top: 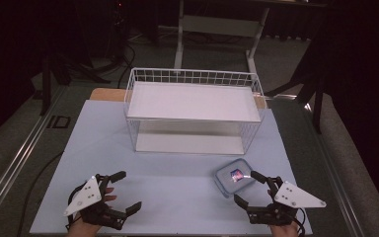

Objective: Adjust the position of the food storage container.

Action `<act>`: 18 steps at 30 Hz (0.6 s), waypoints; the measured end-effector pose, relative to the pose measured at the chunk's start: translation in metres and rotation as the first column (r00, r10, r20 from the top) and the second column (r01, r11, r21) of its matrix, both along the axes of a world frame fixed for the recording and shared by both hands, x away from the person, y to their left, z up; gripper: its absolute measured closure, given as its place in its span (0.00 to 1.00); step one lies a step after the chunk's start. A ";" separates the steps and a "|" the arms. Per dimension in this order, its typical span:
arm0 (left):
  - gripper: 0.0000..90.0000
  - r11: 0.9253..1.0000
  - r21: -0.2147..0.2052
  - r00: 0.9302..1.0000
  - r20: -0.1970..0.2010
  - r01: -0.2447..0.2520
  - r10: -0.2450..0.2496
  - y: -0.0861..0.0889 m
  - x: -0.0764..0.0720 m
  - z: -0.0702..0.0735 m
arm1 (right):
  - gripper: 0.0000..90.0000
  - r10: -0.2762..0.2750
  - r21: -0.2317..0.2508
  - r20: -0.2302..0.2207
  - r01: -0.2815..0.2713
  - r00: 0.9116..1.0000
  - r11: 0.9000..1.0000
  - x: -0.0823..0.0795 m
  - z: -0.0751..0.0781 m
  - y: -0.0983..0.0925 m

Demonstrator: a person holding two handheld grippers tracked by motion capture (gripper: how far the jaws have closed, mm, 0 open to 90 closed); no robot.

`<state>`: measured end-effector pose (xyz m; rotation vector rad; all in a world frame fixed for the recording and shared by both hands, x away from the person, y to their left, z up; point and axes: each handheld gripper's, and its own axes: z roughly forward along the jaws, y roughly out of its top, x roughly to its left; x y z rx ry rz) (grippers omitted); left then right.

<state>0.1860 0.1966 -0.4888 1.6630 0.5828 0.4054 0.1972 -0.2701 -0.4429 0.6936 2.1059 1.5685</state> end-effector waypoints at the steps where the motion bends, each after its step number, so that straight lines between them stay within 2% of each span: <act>1: 0.01 1.000 -0.008 1.000 -0.003 0.011 -0.011 -0.001 0.000 0.000 | 0.15 0.006 0.003 0.003 -0.006 1.000 1.000 -0.001 0.001 0.001; 3: 0.01 1.000 -0.017 1.000 -0.003 0.020 -0.020 -0.001 0.000 0.000 | 0.15 0.010 0.009 0.005 -0.010 1.000 1.000 -0.002 0.003 0.002; 4: 0.01 1.000 -0.021 1.000 -0.003 0.023 -0.023 -0.001 0.000 0.000 | 0.15 0.030 0.024 0.009 -0.030 1.000 0.999 -0.003 0.006 0.002; 8: 0.01 1.000 -0.013 1.000 0.010 0.027 -0.027 -0.003 -0.002 0.001 | 0.14 0.062 0.044 0.016 -0.063 0.998 0.997 -0.007 0.014 0.005; 11: 0.01 1.000 -0.005 0.999 0.014 0.029 -0.029 -0.004 -0.003 0.002 | 0.14 0.078 0.029 0.027 -0.079 0.997 0.996 -0.009 0.016 0.008; 13: 0.01 1.000 -0.008 0.999 0.016 0.028 -0.028 -0.004 -0.004 0.002 | 0.14 0.093 0.036 0.017 -0.093 0.996 0.995 -0.009 0.018 0.010; 15: 0.01 1.000 -0.003 1.000 0.018 0.025 -0.025 -0.004 -0.004 0.002 | 0.15 0.084 0.024 0.020 -0.085 0.996 0.996 -0.009 0.020 0.011; 18: 0.01 1.000 0.003 1.000 0.021 0.023 -0.023 -0.004 -0.004 0.002 | 0.15 0.083 0.040 0.007 -0.083 0.997 0.996 -0.005 0.023 0.011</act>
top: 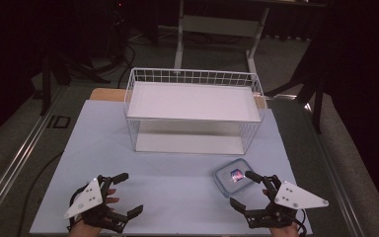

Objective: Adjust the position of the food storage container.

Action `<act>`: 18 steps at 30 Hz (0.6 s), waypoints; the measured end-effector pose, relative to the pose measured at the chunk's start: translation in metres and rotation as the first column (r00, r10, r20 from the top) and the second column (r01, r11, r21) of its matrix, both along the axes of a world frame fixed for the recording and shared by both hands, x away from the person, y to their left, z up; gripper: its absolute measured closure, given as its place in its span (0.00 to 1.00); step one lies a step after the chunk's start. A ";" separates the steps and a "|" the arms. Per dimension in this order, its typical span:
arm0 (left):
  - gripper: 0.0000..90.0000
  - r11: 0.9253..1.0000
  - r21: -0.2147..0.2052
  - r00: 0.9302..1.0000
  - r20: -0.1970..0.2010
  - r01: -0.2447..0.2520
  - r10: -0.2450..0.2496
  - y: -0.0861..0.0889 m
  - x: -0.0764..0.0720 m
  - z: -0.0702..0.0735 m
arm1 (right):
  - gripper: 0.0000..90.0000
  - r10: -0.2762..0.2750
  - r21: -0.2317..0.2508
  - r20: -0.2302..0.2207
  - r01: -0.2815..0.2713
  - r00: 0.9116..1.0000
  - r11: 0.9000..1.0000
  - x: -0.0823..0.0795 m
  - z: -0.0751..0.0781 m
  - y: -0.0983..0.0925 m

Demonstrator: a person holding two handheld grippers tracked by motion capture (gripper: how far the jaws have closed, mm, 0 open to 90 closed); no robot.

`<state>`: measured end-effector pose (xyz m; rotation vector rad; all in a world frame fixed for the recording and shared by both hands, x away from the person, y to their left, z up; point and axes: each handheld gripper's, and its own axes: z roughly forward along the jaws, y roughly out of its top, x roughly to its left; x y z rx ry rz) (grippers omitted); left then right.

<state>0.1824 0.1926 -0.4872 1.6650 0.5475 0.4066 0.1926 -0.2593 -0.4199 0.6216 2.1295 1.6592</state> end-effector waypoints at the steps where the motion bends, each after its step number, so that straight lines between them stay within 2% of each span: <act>1: 0.01 1.000 0.003 1.000 0.001 -0.001 0.001 0.000 0.000 0.000 | 0.15 0.001 0.010 -0.004 -0.001 1.000 1.000 0.002 0.001 -0.001; 5: 0.01 1.000 0.001 1.000 -0.006 0.000 0.000 0.000 0.000 -0.001 | 0.14 -0.024 0.049 -0.006 0.024 1.000 0.998 0.012 0.006 -0.004; 9: 0.01 1.000 0.003 1.000 -0.010 0.004 -0.004 -0.001 0.000 -0.001 | 0.16 -0.058 -0.003 -0.013 0.058 0.998 0.998 0.024 0.004 -0.006; 12: 0.01 1.000 0.002 1.000 -0.010 0.004 -0.004 -0.001 0.000 -0.002 | 0.19 -0.086 -0.010 -0.040 0.086 0.996 0.996 0.037 -0.002 -0.010; 15: 0.01 1.000 0.004 1.000 -0.012 0.005 -0.005 -0.001 0.000 -0.002 | 0.27 -0.100 -0.010 -0.074 0.100 0.992 0.995 0.050 -0.009 -0.017; 18: 0.01 1.000 0.005 1.000 -0.013 0.006 -0.006 -0.001 0.000 -0.003 | 0.37 -0.138 -0.022 -0.080 0.137 0.987 0.990 0.063 -0.014 -0.024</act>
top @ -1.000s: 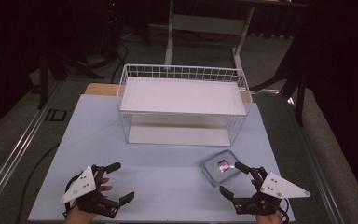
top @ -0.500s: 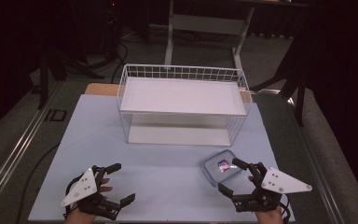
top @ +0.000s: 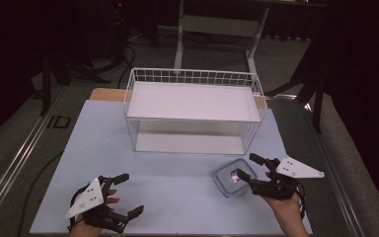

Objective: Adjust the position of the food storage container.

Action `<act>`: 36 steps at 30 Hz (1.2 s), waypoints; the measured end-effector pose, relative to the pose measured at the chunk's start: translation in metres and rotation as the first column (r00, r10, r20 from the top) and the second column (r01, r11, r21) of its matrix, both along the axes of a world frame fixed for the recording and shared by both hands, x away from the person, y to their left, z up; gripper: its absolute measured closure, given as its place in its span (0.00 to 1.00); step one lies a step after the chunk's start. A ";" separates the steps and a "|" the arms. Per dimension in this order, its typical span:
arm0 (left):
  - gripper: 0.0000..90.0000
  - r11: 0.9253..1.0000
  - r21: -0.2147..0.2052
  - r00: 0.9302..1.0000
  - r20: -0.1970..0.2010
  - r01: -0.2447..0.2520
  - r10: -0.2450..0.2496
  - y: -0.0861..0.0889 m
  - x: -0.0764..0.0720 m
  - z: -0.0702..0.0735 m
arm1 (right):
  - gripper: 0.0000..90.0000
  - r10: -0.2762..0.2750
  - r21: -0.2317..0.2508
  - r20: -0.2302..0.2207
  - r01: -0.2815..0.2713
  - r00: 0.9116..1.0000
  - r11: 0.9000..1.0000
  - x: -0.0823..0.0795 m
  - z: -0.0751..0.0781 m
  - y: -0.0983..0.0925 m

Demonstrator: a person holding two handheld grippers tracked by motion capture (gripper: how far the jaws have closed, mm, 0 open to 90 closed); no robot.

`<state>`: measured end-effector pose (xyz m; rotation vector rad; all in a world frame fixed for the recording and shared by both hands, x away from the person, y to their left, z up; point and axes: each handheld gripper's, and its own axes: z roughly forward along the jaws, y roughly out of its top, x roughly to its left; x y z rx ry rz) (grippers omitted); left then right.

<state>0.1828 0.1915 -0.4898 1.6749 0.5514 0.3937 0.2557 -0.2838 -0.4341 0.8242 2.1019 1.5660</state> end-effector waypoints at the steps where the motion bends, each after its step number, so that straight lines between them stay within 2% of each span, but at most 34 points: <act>1: 0.01 1.000 -0.001 1.000 -0.001 -0.001 0.001 0.000 0.000 0.000 | 0.40 -0.012 -0.007 -0.002 0.012 1.000 1.000 0.004 -0.002 -0.003; 6: 0.01 1.000 -0.001 1.000 -0.003 -0.003 0.003 0.000 0.000 -0.001 | 0.50 -0.088 -0.033 -0.031 0.087 0.996 0.996 0.022 -0.011 -0.018; 9: 0.01 1.000 -0.001 1.000 -0.005 -0.001 0.001 0.000 0.001 -0.001 | 0.60 -0.126 -0.072 -0.038 0.123 0.991 0.990 0.029 -0.018 -0.025; 11: 0.01 1.000 0.000 1.000 -0.006 0.001 -0.001 0.000 0.001 -0.001 | 0.65 -0.162 -0.107 -0.038 0.157 0.986 0.982 0.033 -0.023 -0.030; 13: 0.01 1.000 0.001 1.000 -0.007 0.003 -0.003 -0.001 0.001 -0.002 | 0.69 -0.190 -0.120 -0.056 0.182 0.980 0.976 0.037 -0.029 -0.035; 15: 0.01 1.000 0.002 1.000 -0.012 0.003 -0.003 -0.001 0.002 -0.002 | 0.72 -0.202 -0.118 -0.084 0.191 0.976 0.974 0.040 -0.034 -0.040; 16: 0.01 1.000 0.001 1.000 -0.013 0.003 -0.003 0.000 0.003 -0.003 | 0.73 -0.220 -0.130 -0.097 0.207 0.971 0.970 0.042 -0.038 -0.042; 21: 0.01 1.000 -0.003 1.000 -0.017 0.002 -0.002 -0.002 0.003 -0.003 | 0.81 -0.269 -0.193 -0.092 0.248 0.959 0.949 0.043 -0.052 -0.050; 27: 0.01 1.000 0.010 1.000 -0.013 0.007 -0.007 -0.003 0.002 -0.003 | 0.92 -0.297 -0.247 -0.142 0.257 0.944 0.934 0.047 -0.069 -0.054; 30: 0.01 1.000 0.009 1.000 -0.013 0.007 -0.007 -0.002 0.002 -0.003 | 0.99 -0.305 -0.257 -0.172 0.256 0.937 0.932 0.048 -0.075 -0.056; 31: 0.01 1.000 0.009 1.000 -0.013 0.007 -0.007 -0.002 0.002 -0.003 | 1.00 -0.309 -0.261 -0.189 0.255 0.932 0.931 0.049 -0.077 -0.056; 33: 0.01 1.000 0.009 1.000 -0.013 0.008 -0.008 -0.002 0.002 -0.003 | 1.00 -0.318 -0.296 -0.197 0.253 0.927 0.921 0.049 -0.082 -0.053; 34: 0.01 1.000 0.009 1.000 -0.013 0.007 -0.007 -0.002 0.002 -0.003 | 1.00 -0.319 -0.300 -0.212 0.249 0.924 0.921 0.049 -0.085 -0.053; 35: 0.01 1.000 0.007 1.000 -0.012 0.008 -0.008 -0.002 0.002 -0.003 | 1.00 -0.312 -0.293 -0.221 0.242 0.924 0.925 0.049 -0.086 -0.053; 36: 0.01 1.000 0.002 1.000 -0.012 0.009 -0.009 -0.001 0.002 -0.002 | 1.00 -0.312 -0.304 -0.223 0.238 0.924 0.923 0.049 -0.088 -0.053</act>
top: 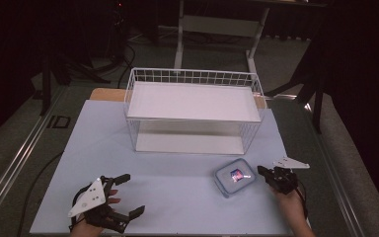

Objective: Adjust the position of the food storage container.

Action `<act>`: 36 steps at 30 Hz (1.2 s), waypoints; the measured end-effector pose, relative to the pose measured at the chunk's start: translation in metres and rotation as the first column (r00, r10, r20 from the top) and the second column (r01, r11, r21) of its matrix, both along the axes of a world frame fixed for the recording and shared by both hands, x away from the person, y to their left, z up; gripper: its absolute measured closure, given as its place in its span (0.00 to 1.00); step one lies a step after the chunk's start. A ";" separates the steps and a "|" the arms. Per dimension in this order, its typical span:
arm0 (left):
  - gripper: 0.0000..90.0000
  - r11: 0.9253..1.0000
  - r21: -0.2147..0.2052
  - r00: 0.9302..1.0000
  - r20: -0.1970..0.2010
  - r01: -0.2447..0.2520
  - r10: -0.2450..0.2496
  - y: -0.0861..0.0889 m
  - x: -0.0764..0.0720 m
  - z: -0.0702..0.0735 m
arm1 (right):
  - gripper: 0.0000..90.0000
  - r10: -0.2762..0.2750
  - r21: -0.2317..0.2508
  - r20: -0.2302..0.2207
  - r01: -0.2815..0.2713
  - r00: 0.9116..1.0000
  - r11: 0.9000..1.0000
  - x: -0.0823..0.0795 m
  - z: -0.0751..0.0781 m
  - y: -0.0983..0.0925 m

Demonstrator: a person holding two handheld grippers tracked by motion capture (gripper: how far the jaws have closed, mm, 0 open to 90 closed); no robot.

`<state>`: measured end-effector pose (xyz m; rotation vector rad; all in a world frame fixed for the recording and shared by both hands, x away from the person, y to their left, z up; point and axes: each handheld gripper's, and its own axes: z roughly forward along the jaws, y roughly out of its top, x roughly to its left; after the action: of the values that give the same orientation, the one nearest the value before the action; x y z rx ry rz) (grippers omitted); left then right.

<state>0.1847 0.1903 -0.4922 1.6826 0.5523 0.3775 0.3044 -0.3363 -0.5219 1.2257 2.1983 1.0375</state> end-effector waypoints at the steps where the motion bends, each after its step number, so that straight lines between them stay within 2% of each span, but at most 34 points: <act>1: 0.01 1.000 -0.004 1.000 -0.001 0.002 -0.002 0.000 0.000 0.000 | 1.00 0.003 -0.011 -0.005 -0.003 1.000 1.000 -0.001 -0.001 0.001; 5: 0.01 1.000 -0.001 1.000 0.004 0.001 -0.001 0.000 0.000 0.001 | 1.00 0.020 -0.014 -0.026 -0.020 0.999 1.000 -0.002 -0.003 0.003; 7: 0.01 1.000 0.001 1.000 0.005 0.000 0.000 0.000 -0.001 0.001 | 1.00 0.037 -0.046 -0.048 -0.039 0.998 0.998 -0.005 -0.006 0.007; 9: 0.01 1.000 0.002 1.000 0.007 -0.001 0.001 0.000 -0.001 0.001 | 1.00 0.047 -0.049 -0.070 -0.050 0.996 0.998 -0.007 -0.007 0.009; 12: 0.01 1.000 -0.002 1.000 0.002 0.002 -0.002 0.000 -0.001 0.001 | 1.00 0.068 -0.051 -0.082 -0.073 0.994 0.996 -0.011 -0.010 0.015; 18: 0.01 1.000 0.015 1.000 0.006 0.005 -0.005 -0.002 -0.001 0.001 | 1.00 0.115 -0.037 -0.103 -0.119 0.988 0.992 -0.019 -0.010 0.029; 25: 0.01 1.000 0.019 1.000 0.009 0.008 -0.008 -0.003 -0.002 0.001 | 1.00 0.200 0.006 -0.119 -0.201 0.972 0.980 -0.027 -0.010 0.051; 30: 0.01 1.000 0.021 1.000 0.005 0.012 -0.013 -0.004 -0.002 0.000 | 1.00 0.280 0.038 -0.132 -0.278 0.951 0.960 -0.029 -0.011 0.067; 33: 0.01 1.000 0.023 1.000 0.005 0.012 -0.013 -0.005 -0.002 0.000 | 1.00 0.305 0.034 -0.131 -0.303 0.943 0.952 -0.028 -0.012 0.072; 34: 0.01 1.000 0.023 1.000 0.004 0.014 -0.014 -0.005 -0.003 0.000 | 1.00 0.292 0.041 -0.138 -0.289 0.947 0.957 -0.027 -0.012 0.071; 35: 0.01 1.000 0.023 1.000 0.004 0.014 -0.014 -0.005 -0.003 0.000 | 1.00 0.292 0.041 -0.138 -0.289 0.947 0.957 -0.027 -0.012 0.071; 36: 0.01 1.000 0.024 1.000 0.004 0.014 -0.014 -0.005 -0.003 0.000 | 1.00 0.272 0.039 -0.138 -0.269 0.952 0.962 -0.025 -0.011 0.069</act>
<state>0.1818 0.1857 -0.4919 1.7075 0.5348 0.3782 0.2796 -0.2676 -0.5331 1.0549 2.5273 1.1072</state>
